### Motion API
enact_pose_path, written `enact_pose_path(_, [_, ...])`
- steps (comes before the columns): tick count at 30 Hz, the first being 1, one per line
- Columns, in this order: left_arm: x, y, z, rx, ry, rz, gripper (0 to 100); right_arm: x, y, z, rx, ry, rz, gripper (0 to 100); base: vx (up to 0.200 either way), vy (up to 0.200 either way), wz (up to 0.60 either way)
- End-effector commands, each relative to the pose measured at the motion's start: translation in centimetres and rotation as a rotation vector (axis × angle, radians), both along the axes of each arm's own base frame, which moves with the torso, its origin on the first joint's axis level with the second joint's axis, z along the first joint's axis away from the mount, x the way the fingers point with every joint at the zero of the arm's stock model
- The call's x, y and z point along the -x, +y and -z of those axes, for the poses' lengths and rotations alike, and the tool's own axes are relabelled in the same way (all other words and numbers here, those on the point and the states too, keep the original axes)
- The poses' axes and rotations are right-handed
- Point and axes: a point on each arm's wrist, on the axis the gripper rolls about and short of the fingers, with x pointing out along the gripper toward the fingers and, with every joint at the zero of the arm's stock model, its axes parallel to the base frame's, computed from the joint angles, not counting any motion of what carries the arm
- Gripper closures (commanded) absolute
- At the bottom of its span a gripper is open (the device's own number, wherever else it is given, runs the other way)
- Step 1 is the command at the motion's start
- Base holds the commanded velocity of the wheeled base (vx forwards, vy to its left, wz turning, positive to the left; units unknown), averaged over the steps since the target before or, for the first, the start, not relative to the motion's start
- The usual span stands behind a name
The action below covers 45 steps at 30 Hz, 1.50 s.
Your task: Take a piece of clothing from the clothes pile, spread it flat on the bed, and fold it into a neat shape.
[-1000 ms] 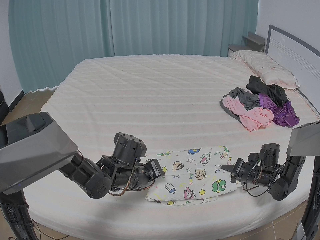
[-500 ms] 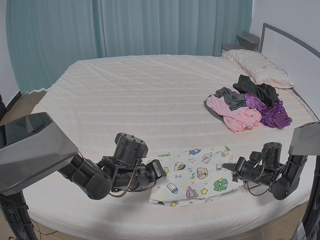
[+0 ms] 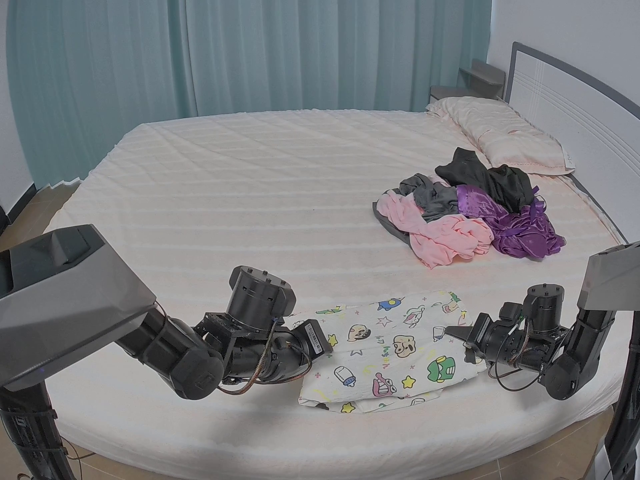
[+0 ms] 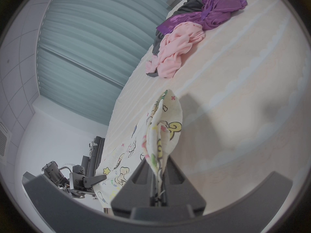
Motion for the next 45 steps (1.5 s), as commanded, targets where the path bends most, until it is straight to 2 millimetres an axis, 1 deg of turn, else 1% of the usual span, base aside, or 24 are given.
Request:
enact_pose_path(1, [0.1, 0.0, 0.1, -0.002, 0.003, 0.001, 100, 0.0, 0.0, 0.0, 0.000, -0.001, 0.000, 100, 0.000, -0.200, 0.00])
enact_pose_path(21, [0.0, 0.1, 0.3, -0.007, 0.007, -0.002, 100, -0.1, -0.1, 0.2, 0.009, 0.000, 0.007, 100, 0.000, -0.200, 0.00])
enact_pose_path(28, [0.2, 0.3, 0.7, -0.017, 0.020, -0.005, 100, 0.0, -0.1, 0.3, 0.017, 0.000, 0.005, 100, 0.000, 0.000, 0.00])
enact_pose_path(29, [0.3, 0.4, 0.8, -0.020, 0.024, -0.005, 0, 0.0, -0.1, 0.3, 0.023, 0.002, 0.002, 100, 0.000, 0.000, 0.00])
enact_pose_path(34, [0.5, 0.8, 1.2, -0.040, 0.036, -0.015, 0, 0.2, -0.1, 0.8, 0.043, 0.014, -0.008, 100, 0.000, 0.000, 0.00])
enact_pose_path(35, [0.7, 1.1, 1.5, -0.053, 0.043, -0.021, 0, 0.3, -0.1, 1.1, 0.059, 0.016, -0.017, 0, 0.000, 0.000, 0.00])
enact_pose_path(39, [0.5, 1.4, 1.5, -0.064, 0.039, -0.044, 0, 0.7, -0.2, 1.1, 0.071, 0.020, -0.023, 0, 0.000, 0.000, 0.00])
enact_pose_path(42, [0.4, 1.6, 1.5, -0.066, 0.037, -0.051, 0, 0.9, -0.5, 1.2, 0.112, 0.006, -0.037, 0, 0.000, 0.000, 0.00])
enact_pose_path(43, [0.3, 1.7, 1.5, -0.066, 0.035, -0.057, 0, 1.0, -1.0, 1.2, 0.133, -0.004, -0.031, 0, 0.000, 0.000, 0.00])
enact_pose_path(44, [0.3, 1.7, 1.5, -0.066, 0.035, -0.055, 0, 1.0, -1.1, 1.1, 0.136, -0.005, -0.029, 0, 0.000, 0.000, 0.00])
enact_pose_path(45, [0.3, 1.8, 1.5, -0.067, 0.035, -0.060, 0, 1.5, -1.8, 0.8, 0.168, -0.019, -0.027, 0, 0.000, 0.000, 0.00])
